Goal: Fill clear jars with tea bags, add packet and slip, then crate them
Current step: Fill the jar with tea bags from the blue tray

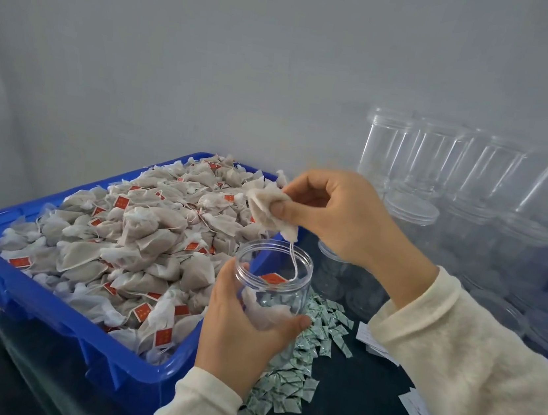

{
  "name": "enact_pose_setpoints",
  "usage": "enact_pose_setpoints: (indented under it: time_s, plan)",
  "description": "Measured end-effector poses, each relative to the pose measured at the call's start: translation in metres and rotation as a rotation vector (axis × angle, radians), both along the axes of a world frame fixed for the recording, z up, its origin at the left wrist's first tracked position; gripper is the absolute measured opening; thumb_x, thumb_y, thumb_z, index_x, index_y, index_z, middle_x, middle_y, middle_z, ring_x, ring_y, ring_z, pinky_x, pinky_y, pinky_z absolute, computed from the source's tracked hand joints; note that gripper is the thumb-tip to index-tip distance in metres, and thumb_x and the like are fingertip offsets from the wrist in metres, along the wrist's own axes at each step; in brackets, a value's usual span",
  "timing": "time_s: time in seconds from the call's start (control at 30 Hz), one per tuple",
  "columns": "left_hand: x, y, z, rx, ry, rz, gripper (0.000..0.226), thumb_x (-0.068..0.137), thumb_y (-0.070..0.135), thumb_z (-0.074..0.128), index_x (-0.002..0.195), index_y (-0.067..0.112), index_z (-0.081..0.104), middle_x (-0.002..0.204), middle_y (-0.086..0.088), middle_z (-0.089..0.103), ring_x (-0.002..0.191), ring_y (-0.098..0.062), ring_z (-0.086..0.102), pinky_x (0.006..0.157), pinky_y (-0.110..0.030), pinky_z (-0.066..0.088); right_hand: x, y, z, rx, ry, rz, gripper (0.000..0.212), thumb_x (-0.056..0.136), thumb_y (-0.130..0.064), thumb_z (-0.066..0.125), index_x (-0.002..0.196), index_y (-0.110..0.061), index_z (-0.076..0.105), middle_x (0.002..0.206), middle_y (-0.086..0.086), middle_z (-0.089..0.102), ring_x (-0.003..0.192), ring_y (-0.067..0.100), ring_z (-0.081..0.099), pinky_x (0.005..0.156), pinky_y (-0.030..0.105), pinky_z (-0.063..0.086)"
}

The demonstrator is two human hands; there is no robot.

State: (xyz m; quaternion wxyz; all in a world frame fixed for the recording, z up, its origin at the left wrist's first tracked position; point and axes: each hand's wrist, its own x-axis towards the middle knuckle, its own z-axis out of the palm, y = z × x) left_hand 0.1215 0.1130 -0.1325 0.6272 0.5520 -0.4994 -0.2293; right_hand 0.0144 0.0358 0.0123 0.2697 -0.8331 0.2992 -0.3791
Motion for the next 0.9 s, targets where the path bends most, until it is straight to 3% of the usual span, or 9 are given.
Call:
enact_pose_setpoints:
  time_s: [0.13, 0.23, 0.37, 0.43, 0.53, 0.7, 0.9]
  plan:
    - [0.0, 0.001, -0.001, 0.021, -0.033, 0.029, 0.107, 0.036, 0.072, 0.079, 0.131, 0.042, 0.038, 0.117, 0.028, 0.051, 0.115, 0.001, 0.05, 0.095, -0.019, 0.042, -0.008, -0.001, -0.016, 0.015, 0.026, -0.031, 0.01, 0.076, -0.027, 0.079, 0.082, -0.023, 0.072, 0.079, -0.008, 0.074, 0.073, 0.005, 0.069, 0.072, 0.019, 0.056]
    - [-0.001, 0.002, 0.0, 0.043, -0.065, 0.025, 0.121, 0.037, 0.072, 0.078, 0.14, 0.023, 0.036, 0.128, 0.011, 0.051, 0.122, -0.009, 0.047, 0.101, -0.025, 0.039, -0.013, -0.002, -0.022, 0.023, 0.075, -0.036, 0.011, 0.076, -0.031, 0.079, 0.081, -0.026, 0.071, 0.079, -0.012, 0.073, 0.073, 0.002, 0.067, 0.07, 0.014, 0.053]
    - [-0.002, 0.001, 0.0, 0.027, -0.056, 0.023, 0.113, 0.04, 0.067, 0.083, 0.136, 0.027, 0.038, 0.121, 0.019, 0.052, 0.116, 0.0, 0.049, 0.089, -0.006, 0.038, -0.017, 0.0, -0.027, 0.04, 0.162, -0.018, 0.01, 0.077, -0.033, 0.079, 0.081, -0.028, 0.072, 0.078, -0.016, 0.072, 0.073, -0.001, 0.066, 0.068, 0.011, 0.05]
    - [-0.003, 0.001, 0.001, 0.021, -0.054, 0.015, 0.108, 0.042, 0.063, 0.08, 0.136, 0.03, 0.038, 0.121, 0.02, 0.053, 0.117, 0.001, 0.05, 0.094, -0.013, 0.042, -0.018, 0.001, -0.026, 0.038, 0.203, -0.003, 0.01, 0.077, -0.032, 0.079, 0.083, -0.028, 0.072, 0.078, -0.016, 0.072, 0.072, -0.002, 0.066, 0.067, 0.009, 0.049]
    - [-0.005, 0.0, -0.001, 0.036, -0.047, -0.002, 0.109, 0.042, 0.061, 0.081, 0.137, 0.032, 0.036, 0.125, 0.015, 0.053, 0.12, -0.005, 0.05, 0.101, -0.036, 0.046, -0.019, 0.002, -0.025, 0.037, 0.266, 0.015, 0.011, 0.076, -0.034, 0.079, 0.084, -0.028, 0.073, 0.078, -0.016, 0.072, 0.073, -0.004, 0.065, 0.068, 0.007, 0.047]
    - [-0.006, 0.0, -0.003, 0.089, -0.055, 0.001, 0.122, 0.038, 0.07, 0.077, 0.142, 0.028, 0.029, 0.133, 0.006, 0.049, 0.123, -0.015, 0.05, 0.102, -0.042, 0.046, -0.019, 0.004, -0.024, 0.041, 0.324, 0.034, 0.006, 0.082, -0.029, 0.075, 0.079, -0.031, 0.071, 0.072, -0.022, 0.069, 0.068, -0.006, 0.064, 0.064, 0.006, 0.046]
    - [-0.006, 0.002, -0.005, 0.079, -0.049, -0.014, 0.117, 0.045, 0.059, 0.084, 0.143, 0.028, 0.029, 0.133, 0.008, 0.05, 0.124, -0.012, 0.049, 0.103, -0.042, 0.045, -0.021, -0.004, -0.019, 0.039, 0.248, 0.022, 0.008, 0.082, -0.021, 0.075, 0.076, -0.025, 0.072, 0.066, -0.018, 0.069, 0.062, -0.006, 0.062, 0.062, 0.006, 0.045]
